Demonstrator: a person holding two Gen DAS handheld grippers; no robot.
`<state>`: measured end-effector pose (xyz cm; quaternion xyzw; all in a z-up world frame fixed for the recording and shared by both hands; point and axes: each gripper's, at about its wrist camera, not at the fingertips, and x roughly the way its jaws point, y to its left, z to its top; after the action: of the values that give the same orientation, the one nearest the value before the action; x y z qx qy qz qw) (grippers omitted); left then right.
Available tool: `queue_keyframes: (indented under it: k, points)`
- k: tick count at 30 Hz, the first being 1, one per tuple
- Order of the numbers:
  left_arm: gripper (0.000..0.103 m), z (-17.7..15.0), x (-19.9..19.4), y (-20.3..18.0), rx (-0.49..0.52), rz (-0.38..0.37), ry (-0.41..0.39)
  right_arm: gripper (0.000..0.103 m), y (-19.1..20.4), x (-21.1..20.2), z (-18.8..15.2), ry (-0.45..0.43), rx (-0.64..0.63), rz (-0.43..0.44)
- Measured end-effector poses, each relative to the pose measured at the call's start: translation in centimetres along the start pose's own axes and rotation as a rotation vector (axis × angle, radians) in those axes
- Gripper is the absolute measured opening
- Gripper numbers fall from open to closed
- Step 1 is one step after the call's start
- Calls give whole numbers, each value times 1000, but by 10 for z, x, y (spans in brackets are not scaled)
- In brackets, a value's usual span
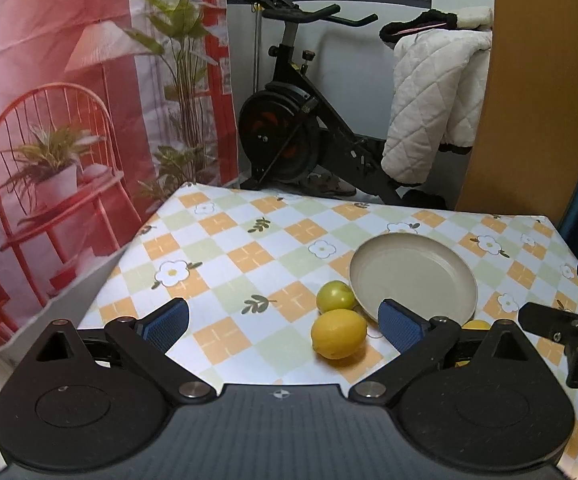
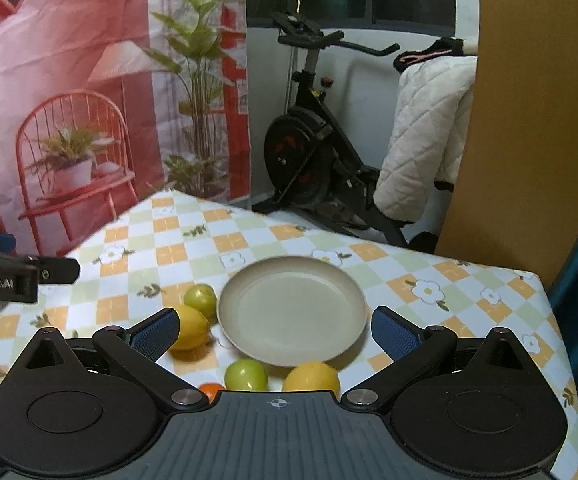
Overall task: Organize fruits
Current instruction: 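Move both tools forward toward the fruits beside the plate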
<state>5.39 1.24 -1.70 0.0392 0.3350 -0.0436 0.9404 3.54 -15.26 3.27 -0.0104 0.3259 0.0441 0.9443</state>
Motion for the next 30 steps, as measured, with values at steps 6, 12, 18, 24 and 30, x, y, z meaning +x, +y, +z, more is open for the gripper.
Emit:
queue_keyframes:
  k: [6,12,18,24,30]
  points:
    - [98,-6,13,3,4,-40,36,94,-3,17,-17,50,51,-31]
    - [91,-13,24,7,4,-66,79,82,-10,31,-36,108,96,-47]
    - [85,-26,33,7,24,-104,132,68,-7,42,-57,170,122,-21]
    - [75,-46,45,9,5,-139,209,57,7,45,-65,194,78,10]
    - [63,-51,48,9,18,-150,210,46,13,46,-64,207,59,67]
